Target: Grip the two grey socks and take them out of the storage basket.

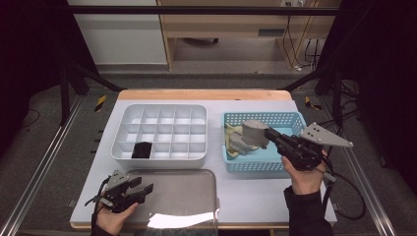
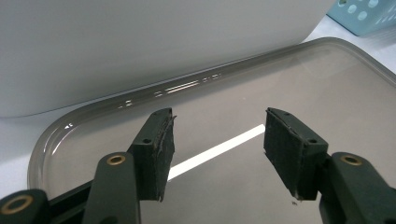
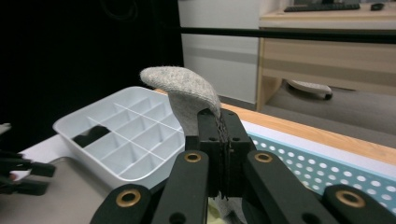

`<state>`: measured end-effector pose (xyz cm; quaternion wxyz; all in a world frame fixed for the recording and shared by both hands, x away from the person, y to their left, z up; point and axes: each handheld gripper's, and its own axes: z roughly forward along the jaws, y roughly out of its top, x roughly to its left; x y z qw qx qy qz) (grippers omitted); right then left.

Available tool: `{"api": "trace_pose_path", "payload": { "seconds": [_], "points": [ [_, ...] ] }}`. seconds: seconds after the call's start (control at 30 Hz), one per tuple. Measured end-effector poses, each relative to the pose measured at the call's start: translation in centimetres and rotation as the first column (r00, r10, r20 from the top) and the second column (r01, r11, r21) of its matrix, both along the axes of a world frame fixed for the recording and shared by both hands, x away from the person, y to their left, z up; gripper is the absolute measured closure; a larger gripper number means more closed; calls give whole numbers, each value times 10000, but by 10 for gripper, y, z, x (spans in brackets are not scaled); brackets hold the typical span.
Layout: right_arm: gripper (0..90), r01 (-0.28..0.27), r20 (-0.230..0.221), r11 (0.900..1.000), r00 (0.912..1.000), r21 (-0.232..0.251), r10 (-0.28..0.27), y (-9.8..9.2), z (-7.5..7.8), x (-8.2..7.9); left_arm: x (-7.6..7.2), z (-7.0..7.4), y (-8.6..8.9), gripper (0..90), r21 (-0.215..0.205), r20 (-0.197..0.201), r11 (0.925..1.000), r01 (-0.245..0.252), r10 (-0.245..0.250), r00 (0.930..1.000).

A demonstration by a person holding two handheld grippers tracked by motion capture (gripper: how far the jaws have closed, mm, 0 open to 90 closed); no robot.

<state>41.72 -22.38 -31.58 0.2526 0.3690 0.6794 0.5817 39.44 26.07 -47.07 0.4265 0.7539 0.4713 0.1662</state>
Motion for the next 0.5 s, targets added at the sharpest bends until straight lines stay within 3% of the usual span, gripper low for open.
{"api": "trace_pose_path", "payload": {
  "seconds": [0.27,0.5],
  "points": [
    [892,-754,4,9971,9972,99,754,6,-2,-30,0,0,-1,417,21,-3,10000,13,-13,10000],
    [891,-1173,-447,9931,9921,-18,1171,14,-21,-45,0,1,0,417,-1,2,10000,8,-8,10000]
  ]
}}
